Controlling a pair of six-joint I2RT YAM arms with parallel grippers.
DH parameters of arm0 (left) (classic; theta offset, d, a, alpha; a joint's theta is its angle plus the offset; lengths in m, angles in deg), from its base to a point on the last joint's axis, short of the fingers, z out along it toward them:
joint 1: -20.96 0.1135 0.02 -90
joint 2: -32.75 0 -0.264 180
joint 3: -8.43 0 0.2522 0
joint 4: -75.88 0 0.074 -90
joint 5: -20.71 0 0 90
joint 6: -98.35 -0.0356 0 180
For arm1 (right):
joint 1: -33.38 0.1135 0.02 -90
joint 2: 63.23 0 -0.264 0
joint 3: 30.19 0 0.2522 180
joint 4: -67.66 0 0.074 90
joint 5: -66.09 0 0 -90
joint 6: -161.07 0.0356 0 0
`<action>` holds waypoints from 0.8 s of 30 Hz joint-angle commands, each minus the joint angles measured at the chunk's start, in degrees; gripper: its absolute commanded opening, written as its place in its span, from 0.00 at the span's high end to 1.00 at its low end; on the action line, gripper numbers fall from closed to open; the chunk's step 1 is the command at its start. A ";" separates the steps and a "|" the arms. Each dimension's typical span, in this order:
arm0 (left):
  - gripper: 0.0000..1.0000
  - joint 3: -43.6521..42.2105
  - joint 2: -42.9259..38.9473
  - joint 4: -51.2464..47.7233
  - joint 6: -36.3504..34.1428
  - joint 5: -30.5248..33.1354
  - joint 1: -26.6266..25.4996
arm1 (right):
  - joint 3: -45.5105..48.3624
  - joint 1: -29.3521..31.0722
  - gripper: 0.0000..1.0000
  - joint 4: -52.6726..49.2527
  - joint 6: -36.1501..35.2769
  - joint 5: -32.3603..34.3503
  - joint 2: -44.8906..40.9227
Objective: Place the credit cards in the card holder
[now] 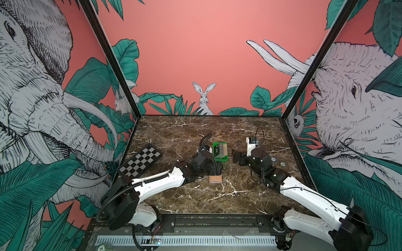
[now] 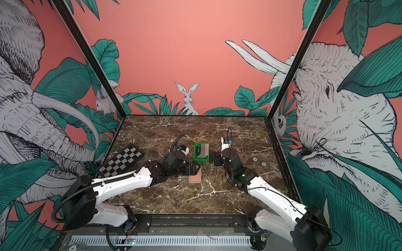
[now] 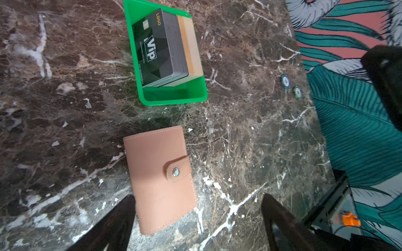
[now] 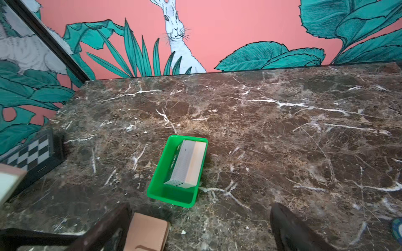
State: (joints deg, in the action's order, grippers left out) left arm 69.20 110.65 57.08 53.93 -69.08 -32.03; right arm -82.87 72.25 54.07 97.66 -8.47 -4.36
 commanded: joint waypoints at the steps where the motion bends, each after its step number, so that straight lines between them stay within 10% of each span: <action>1: 0.10 -4.25 -2.53 6.82 -2.21 -4.16 1.84 | -1.01 1.80 0.03 -7.07 3.23 2.96 -0.75; 24: 0.20 -13.40 -1.41 10.19 -6.02 -22.84 9.91 | 0.24 16.76 0.23 -22.03 20.98 7.43 -0.97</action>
State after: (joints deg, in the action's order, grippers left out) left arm 58.27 108.60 64.53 46.90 -88.99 -22.35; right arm -83.75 88.49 33.24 115.43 -1.61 -5.32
